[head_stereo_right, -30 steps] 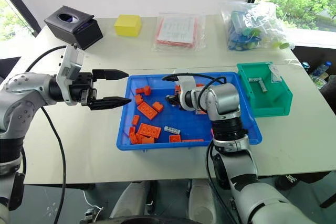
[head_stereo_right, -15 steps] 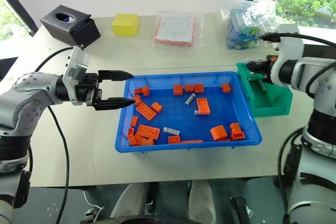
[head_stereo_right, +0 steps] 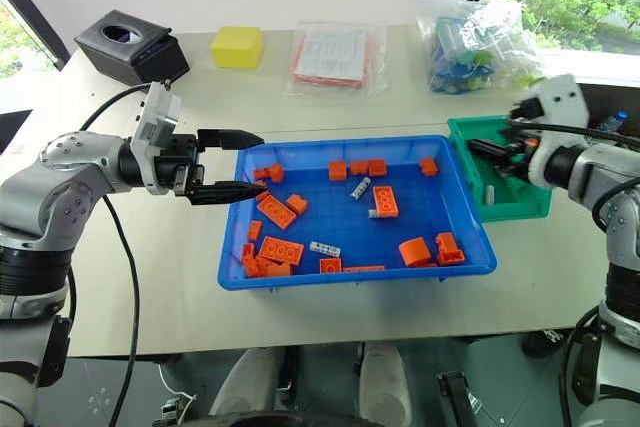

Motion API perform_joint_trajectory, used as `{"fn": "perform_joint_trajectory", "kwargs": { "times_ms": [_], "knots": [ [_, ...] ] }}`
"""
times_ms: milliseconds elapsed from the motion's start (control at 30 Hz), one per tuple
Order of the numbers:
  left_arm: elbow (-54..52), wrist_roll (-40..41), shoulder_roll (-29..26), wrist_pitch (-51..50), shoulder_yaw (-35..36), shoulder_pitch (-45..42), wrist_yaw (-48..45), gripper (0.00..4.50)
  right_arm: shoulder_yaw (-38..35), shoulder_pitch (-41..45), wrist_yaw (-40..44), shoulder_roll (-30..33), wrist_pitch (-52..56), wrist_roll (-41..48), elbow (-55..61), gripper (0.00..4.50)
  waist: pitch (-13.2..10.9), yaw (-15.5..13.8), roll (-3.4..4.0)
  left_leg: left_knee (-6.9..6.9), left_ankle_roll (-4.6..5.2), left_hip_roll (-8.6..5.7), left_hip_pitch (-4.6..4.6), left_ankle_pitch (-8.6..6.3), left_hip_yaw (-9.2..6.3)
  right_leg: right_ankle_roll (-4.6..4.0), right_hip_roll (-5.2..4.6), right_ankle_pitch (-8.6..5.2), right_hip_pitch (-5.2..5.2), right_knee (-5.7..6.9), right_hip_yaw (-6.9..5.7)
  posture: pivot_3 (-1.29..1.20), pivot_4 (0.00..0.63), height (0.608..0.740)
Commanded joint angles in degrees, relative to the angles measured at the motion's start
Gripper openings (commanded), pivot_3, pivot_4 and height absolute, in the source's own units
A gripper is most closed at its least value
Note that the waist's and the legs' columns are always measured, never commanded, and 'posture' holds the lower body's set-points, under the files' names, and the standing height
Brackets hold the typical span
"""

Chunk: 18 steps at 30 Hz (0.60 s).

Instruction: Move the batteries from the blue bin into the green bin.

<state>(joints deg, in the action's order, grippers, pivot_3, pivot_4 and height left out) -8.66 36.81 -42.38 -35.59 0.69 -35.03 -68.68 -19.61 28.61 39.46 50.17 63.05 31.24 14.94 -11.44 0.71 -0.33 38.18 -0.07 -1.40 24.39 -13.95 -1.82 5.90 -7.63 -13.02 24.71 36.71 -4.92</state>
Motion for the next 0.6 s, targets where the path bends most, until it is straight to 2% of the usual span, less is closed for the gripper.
{"fn": "perform_joint_trajectory", "kwargs": {
  "times_ms": [33,167,333,600],
  "knots": [
    [-2.1,0.9,-0.9,-0.2,1.0,-0.2,-0.6,4.5,3.0,-0.5,6.1,-1.1,-1.8,6.9,9.1,3.3,0.0,-0.1,-0.06,0.0,0.0,0.01,0.0,0.0,0.0,0.0,0.01,0.0,0.0,0.0,-0.01,0.0,0.15,0.692],
    [-2.7,1.1,-1.2,-0.5,0.6,-0.3,-1.5,4.5,14.9,-2.8,10.8,-0.8,-6.9,4.7,13.5,3.3,-0.1,-0.2,-0.17,0.01,0.0,0.01,0.01,0.0,-0.05,0.0,-0.02,0.02,-0.03,-0.17,0.0,0.0,0.15,0.692],
    [-2.1,0.7,-1.1,-0.5,0.6,-1.0,-1.8,4.5,31.2,-0.3,14.4,-0.4,-11.6,-3.1,10.9,3.3,-0.1,-0.2,-0.2,0.02,0.0,-0.01,0.05,0.0,-0.03,-0.13,-0.04,0.16,-0.12,-0.49,0.02,0.0,0.15,0.692],
    [-2.8,0.8,-1.4,-0.5,1.2,-0.2,-1.2,4.5,43.0,7.0,16.5,-4.9,-12.3,-9.9,5.0,3.3,-0.1,-0.1,-0.22,0.01,-0.01,0.02,0.03,0.0,-0.04,-0.13,0.0,0.21,-0.1,-0.46,0.02,0.0,0.15,0.692]
  ]
}}
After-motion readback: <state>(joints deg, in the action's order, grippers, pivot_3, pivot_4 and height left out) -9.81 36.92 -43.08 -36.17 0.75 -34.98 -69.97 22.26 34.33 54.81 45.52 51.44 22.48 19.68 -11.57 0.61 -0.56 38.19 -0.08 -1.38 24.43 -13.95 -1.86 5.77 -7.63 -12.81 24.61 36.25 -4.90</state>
